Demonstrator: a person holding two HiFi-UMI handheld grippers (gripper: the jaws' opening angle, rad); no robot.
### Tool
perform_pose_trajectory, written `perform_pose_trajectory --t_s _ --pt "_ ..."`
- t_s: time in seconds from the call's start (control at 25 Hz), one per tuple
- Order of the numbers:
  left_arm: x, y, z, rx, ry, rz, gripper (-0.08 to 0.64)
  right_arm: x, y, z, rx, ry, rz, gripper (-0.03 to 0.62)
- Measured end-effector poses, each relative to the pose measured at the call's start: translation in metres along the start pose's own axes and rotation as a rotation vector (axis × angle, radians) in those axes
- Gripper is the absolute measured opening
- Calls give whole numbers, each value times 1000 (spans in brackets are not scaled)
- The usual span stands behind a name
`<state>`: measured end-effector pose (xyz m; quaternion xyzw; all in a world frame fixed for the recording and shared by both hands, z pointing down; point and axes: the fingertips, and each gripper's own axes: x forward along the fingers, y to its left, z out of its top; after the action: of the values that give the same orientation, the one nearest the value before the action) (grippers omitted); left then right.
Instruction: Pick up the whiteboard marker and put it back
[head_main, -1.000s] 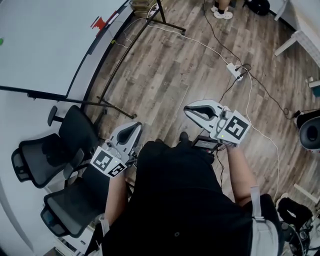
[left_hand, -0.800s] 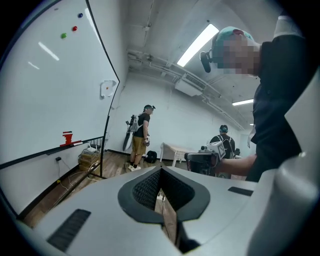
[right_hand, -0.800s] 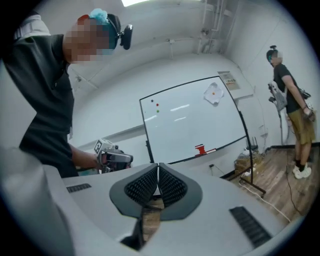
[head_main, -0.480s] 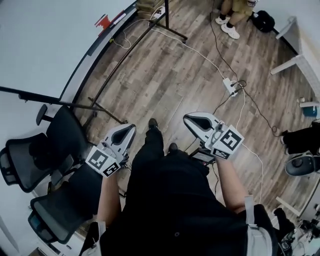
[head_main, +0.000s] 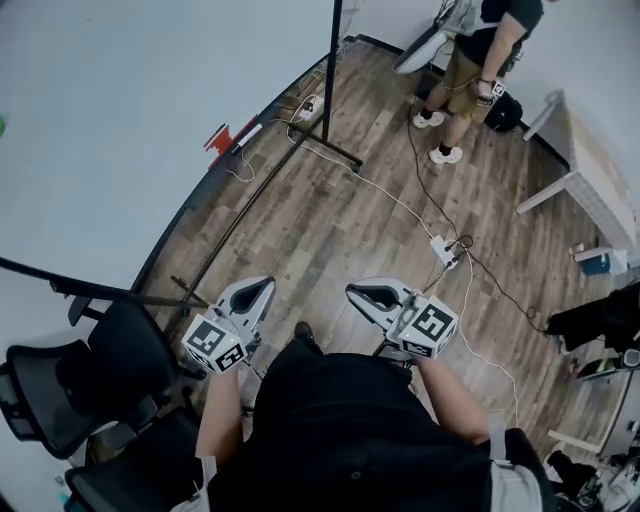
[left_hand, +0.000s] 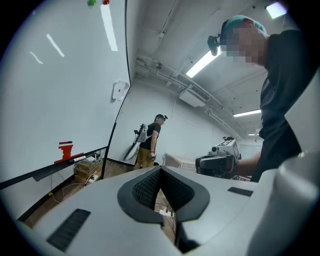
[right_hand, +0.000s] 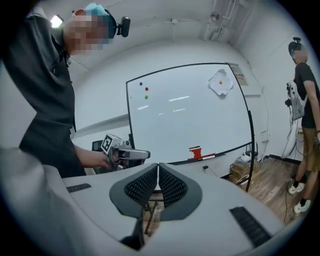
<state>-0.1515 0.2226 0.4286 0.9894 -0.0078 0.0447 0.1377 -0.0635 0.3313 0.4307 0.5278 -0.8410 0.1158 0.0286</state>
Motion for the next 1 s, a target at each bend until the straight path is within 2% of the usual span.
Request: perform_pose_trajectory --t_s 0.24,0.48,0.6,0.68,0.8,0.92,1.0 --pt "18 61 9 -39 3 -48 2 39 -36 23 18 -22 -68 20" --pt "50 75 24 -57 -11 -113 3 57 -56 18 1 33 -17 20" --pt "71 81 34 -141 -56 -135 5 65 -92 17 35 6 -9 20" --pt "88 89 42 -176 -77 -110 5 71 -119 21 34 -2 13 20" --pt "123 94 50 -138 -65 -80 5 77 -159 33 9 -26 72 20" --pt "156 96 75 -68 -111 -75 5 83 -202 49 -3 -64 131 20" --pt "181 102 96 -43 -138 -45 5 84 -230 60 -8 -77 178 20"
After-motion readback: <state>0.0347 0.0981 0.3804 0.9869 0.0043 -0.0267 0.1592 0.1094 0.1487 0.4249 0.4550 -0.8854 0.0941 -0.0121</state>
